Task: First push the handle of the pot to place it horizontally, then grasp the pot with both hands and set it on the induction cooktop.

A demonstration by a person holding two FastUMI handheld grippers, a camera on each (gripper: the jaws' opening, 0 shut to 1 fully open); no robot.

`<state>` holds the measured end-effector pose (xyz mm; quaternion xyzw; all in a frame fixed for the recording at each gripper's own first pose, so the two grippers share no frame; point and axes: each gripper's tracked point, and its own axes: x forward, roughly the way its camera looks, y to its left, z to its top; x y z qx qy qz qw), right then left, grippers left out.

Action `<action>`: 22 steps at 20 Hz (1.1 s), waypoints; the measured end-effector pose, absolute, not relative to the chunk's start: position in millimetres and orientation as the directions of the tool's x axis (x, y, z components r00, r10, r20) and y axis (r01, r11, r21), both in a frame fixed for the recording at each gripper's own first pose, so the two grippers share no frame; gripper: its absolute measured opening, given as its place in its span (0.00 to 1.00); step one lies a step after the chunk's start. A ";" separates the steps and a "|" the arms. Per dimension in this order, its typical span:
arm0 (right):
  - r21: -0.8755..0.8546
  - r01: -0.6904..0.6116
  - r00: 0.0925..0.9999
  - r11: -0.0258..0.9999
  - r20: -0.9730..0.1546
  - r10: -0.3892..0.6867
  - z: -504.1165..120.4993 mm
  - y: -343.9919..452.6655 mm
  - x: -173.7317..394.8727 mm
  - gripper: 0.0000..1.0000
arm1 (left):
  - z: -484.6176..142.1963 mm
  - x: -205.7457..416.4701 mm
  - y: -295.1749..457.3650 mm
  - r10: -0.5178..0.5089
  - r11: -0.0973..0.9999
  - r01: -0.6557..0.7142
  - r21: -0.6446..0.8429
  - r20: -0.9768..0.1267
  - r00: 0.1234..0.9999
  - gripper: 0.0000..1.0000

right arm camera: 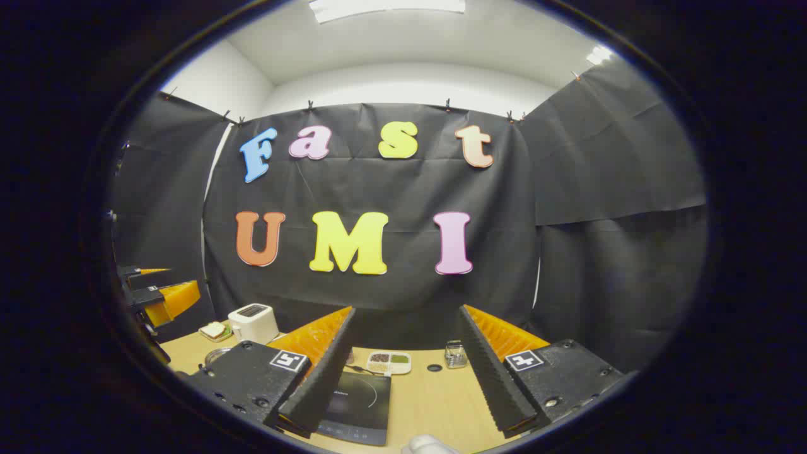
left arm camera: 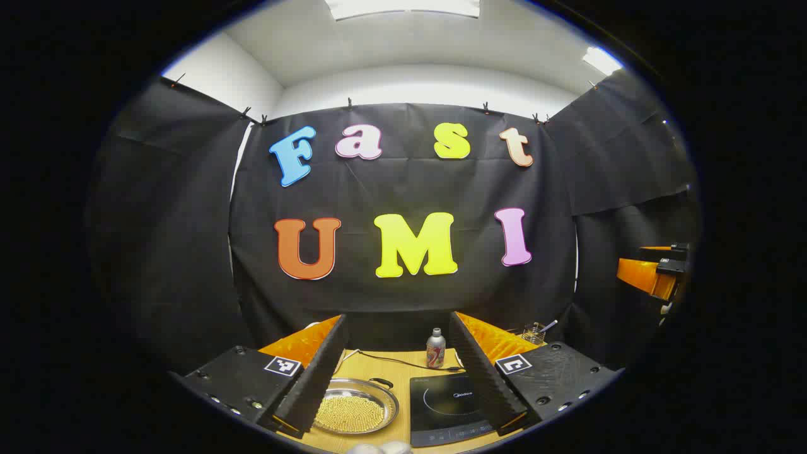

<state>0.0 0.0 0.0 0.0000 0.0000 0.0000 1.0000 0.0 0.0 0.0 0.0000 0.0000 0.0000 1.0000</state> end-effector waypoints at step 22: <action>-0.014 -0.015 0.999 1.000 -0.038 0.015 -9.0 9.3 -21.1 0.96 | -28.3 -13.3 13.9 -0.035 0.999 0.032 -0.043 -0.078 0.996 0.59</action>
